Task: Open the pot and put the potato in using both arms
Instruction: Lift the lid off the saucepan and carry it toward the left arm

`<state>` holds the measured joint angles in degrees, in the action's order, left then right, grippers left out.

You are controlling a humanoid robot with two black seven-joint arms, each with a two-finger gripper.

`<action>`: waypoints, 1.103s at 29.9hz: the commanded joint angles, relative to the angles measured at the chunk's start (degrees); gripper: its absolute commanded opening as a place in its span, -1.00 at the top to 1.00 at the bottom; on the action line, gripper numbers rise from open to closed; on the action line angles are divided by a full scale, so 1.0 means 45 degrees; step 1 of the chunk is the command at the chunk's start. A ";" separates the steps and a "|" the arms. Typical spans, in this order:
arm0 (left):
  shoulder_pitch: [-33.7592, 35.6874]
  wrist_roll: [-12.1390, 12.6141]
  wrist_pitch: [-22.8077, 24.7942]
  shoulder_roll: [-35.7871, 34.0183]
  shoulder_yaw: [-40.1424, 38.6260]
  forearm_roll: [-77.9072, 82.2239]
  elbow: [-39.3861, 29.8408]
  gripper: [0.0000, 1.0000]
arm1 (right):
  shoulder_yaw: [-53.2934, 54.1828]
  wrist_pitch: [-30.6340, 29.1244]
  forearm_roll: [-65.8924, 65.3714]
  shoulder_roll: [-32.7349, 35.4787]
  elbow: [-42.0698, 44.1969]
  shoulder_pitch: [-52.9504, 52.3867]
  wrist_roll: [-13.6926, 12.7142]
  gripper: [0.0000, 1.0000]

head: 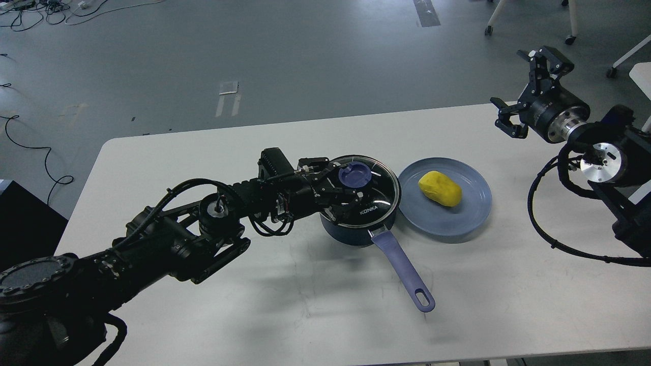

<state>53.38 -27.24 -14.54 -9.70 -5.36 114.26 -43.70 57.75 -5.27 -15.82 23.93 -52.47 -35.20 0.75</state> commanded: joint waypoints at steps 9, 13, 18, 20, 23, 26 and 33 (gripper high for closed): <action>0.1163 -0.0170 0.0067 -0.0636 -0.0039 -0.1328 -0.0894 0.15 | -0.0002 -0.0039 0.0000 -0.0004 0.0020 0.0048 -0.0010 -1.00; 0.1750 -0.0170 0.0067 -0.1340 -0.0039 -0.1836 -0.1324 0.15 | -0.0002 -0.0059 0.0000 -0.0004 0.0000 0.0048 -0.0011 -1.00; 0.1693 -0.0170 -0.0011 -0.2745 -0.0039 -0.1895 -0.1500 0.15 | -0.0041 -0.0098 0.0000 -0.0004 0.0020 -0.0049 -0.0011 -1.00; 0.1421 -0.0170 -0.0166 -0.3855 -0.0020 -0.1914 -0.1908 0.15 | -0.0080 -0.0098 0.0000 -0.0004 0.0000 -0.0147 -0.0011 -1.00; 0.0700 -0.0170 -0.0634 -0.4833 -0.0020 -0.1915 -0.2144 0.15 | -0.0080 -0.0098 0.0000 0.0015 0.0000 -0.0166 -0.0011 -1.00; -0.0004 -0.0170 -0.1356 -0.5635 -0.0020 -0.1954 -0.2145 0.15 | -0.0099 -0.0117 0.0000 0.0015 -0.0019 -0.0166 -0.0011 -1.00; -0.1685 -0.0170 -0.2647 -0.6341 -0.0020 -0.1934 -0.2145 0.15 | -0.0197 -0.0117 0.0000 0.0015 -0.0039 -0.0166 -0.0011 -1.00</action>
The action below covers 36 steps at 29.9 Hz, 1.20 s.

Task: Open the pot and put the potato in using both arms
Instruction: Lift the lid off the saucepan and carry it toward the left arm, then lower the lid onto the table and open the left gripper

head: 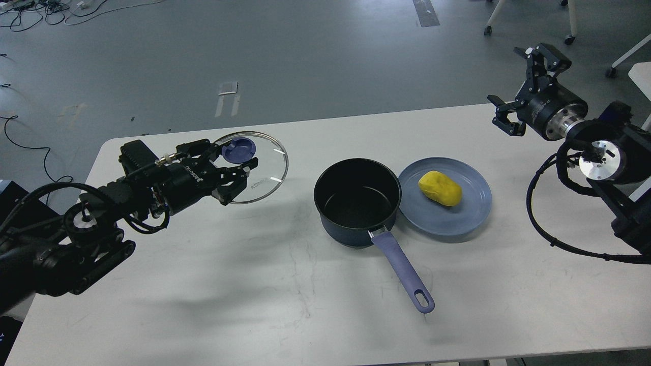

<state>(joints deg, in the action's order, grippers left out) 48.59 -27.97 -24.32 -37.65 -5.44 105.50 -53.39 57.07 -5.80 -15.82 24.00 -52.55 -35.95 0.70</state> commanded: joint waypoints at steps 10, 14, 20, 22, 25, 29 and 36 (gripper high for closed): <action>-0.1970 -0.0006 -0.0819 0.0553 -0.0002 -0.0007 0.0222 0.13 | -0.0064 0.0019 0.0001 0.0115 -0.0040 0.0020 0.0001 -1.00; -0.2185 -0.0006 -0.0819 0.1082 -0.0002 -0.0241 0.0710 0.12 | -0.0064 0.0019 0.0001 0.0115 -0.0040 0.0039 0.0001 -1.00; -0.2322 -0.0006 -0.0819 0.1473 -0.0002 -0.0769 0.1492 -0.04 | -0.0064 0.0019 0.0001 0.0135 -0.0040 0.0098 0.0001 -1.00; -0.2400 -0.0006 -0.0819 0.1473 -0.0002 -0.0808 0.1668 -0.07 | -0.0064 0.0019 0.0001 0.0115 -0.0040 0.0118 0.0001 -1.00; -0.2498 -0.0006 -0.0819 0.1648 -0.0002 -0.0808 0.2000 -0.13 | -0.0045 0.0019 0.0001 0.0115 -0.0040 0.0137 0.0021 -1.00; -0.2556 -0.0006 -0.0819 0.1688 -0.0002 -0.0867 0.2059 -0.39 | -0.0045 0.0058 0.0001 0.0115 -0.0040 0.0118 0.0021 -1.00; -0.2674 -0.0006 -0.0819 0.1727 -0.0002 -0.1644 0.2040 -0.98 | -0.0025 0.0078 0.0001 0.0135 -0.0040 0.0118 0.0021 -1.00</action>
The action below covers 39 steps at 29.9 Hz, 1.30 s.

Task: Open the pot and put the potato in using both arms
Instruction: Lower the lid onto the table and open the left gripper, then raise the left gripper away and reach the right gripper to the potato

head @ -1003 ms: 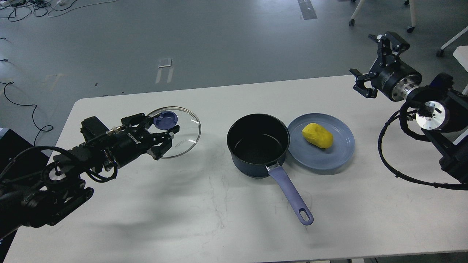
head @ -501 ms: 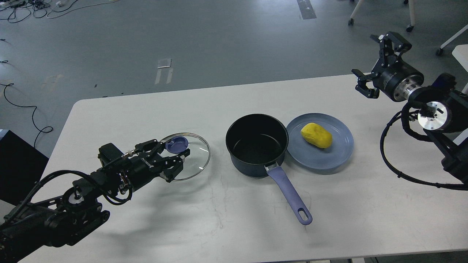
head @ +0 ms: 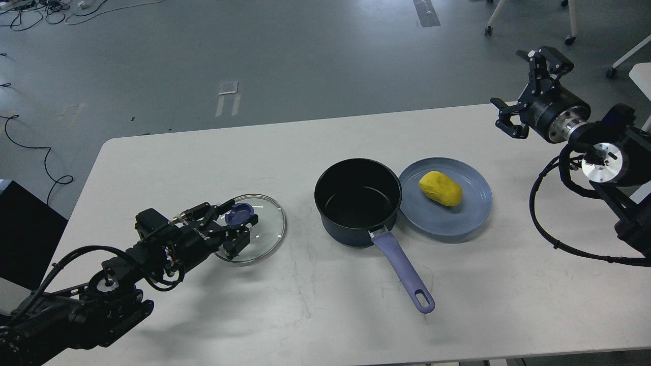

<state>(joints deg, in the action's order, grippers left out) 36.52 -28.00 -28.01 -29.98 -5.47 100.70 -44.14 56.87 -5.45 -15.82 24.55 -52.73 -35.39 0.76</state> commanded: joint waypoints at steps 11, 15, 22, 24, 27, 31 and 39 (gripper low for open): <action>0.1785 0.0000 0.0002 -0.0214 -0.0171 -0.4678 -0.0953 -0.98 | 0.0000 -0.0117 -0.0019 0.0266 -0.0137 -0.0104 0.0008 -1.00; 0.3465 0.0000 0.1921 -0.0525 -0.0152 -0.8115 -0.1967 -0.98 | -0.0253 -0.0273 -0.0428 0.0773 -0.0586 -0.0163 0.0008 -1.00; 0.5068 0.0000 0.7294 0.0253 -0.1594 -1.5784 -0.2243 -0.98 | -0.2807 -0.0624 -0.4731 0.2295 -0.1270 -0.1235 0.1135 -1.00; 0.5225 0.0146 0.7435 0.0488 -0.1986 -1.6865 -0.2223 -0.98 | -0.3474 -0.0702 -0.6222 0.2570 -0.1407 -0.1451 0.1898 -1.00; 0.5323 0.2754 0.7455 0.1287 -0.3465 -1.8759 -0.1913 -0.98 | -0.5578 -0.0722 -0.9577 0.3310 -0.1738 -0.2074 0.3926 -1.00; 0.5147 0.4755 0.7455 0.2070 -0.5462 -1.9643 -0.1209 -0.98 | -0.8161 -0.0567 -1.2378 0.3899 -0.1720 -0.3091 0.6054 -0.93; 0.4504 0.5089 0.7435 0.2169 -0.5933 -1.9859 -0.1110 -0.98 | -1.1812 0.1168 -1.5441 0.3803 -0.0981 -0.3931 0.6054 -0.93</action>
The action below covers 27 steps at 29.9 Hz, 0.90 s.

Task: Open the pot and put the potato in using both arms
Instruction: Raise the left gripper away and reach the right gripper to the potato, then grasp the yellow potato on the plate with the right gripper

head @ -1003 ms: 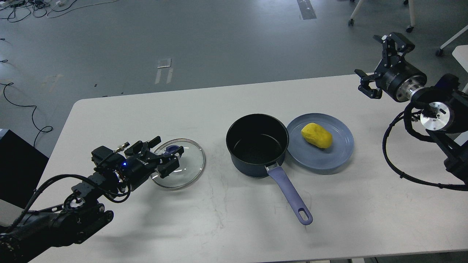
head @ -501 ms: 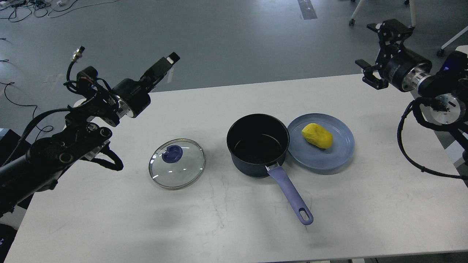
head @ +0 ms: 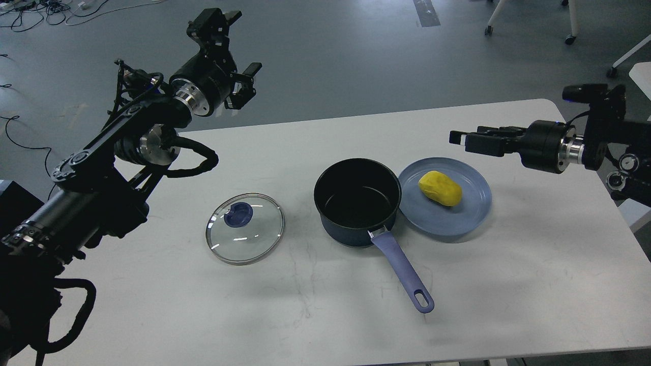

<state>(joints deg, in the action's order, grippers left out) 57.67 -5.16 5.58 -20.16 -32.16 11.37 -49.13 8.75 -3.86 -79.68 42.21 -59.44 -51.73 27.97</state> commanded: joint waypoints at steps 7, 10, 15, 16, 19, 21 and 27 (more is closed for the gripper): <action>-0.0413 -0.0084 -0.0029 -0.0148 0.0038 0.0052 0.0001 -0.98 | -0.2628 0.2185 -0.2333 -0.1371 0.1801 -0.0751 0.0008 -0.93; -0.0471 -0.0104 -0.0068 -0.0129 0.0058 0.0188 0.0020 -0.98 | -0.3037 0.2303 -0.2333 -0.1800 0.2075 -0.0868 0.0008 -0.93; -0.0530 -0.0104 -0.0322 -0.0051 0.0058 0.0208 0.0020 -0.98 | -0.3566 0.2362 -0.2333 -0.2484 0.2720 -0.0868 0.0008 -0.93; -0.0530 -0.0104 -0.0322 -0.0070 0.0058 0.0208 0.0001 -0.98 | -0.3682 0.2362 -0.2333 -0.2678 0.2895 -0.0868 0.0008 -0.93; -0.0530 -0.0104 -0.0322 -0.0070 0.0058 0.0208 0.0020 -0.98 | -0.3859 0.2362 -0.2333 -0.2973 0.3286 -0.0868 0.0008 -0.92; -0.0530 -0.0104 -0.0322 -0.0070 0.0058 0.0208 0.0020 -0.98 | -0.3976 0.2381 -0.2333 -0.3168 0.3482 -0.0868 0.0008 -0.92; -0.0881 -0.0143 -0.0342 -0.0129 0.0077 0.0286 0.0001 -0.98 | -0.4113 0.2381 -0.2333 -0.3383 0.3560 -0.0829 0.0008 -0.85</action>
<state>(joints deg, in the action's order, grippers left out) 54.32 -5.72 4.05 -20.63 -31.86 12.52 -49.08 -9.51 6.85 -90.18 27.44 -43.54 -55.63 28.00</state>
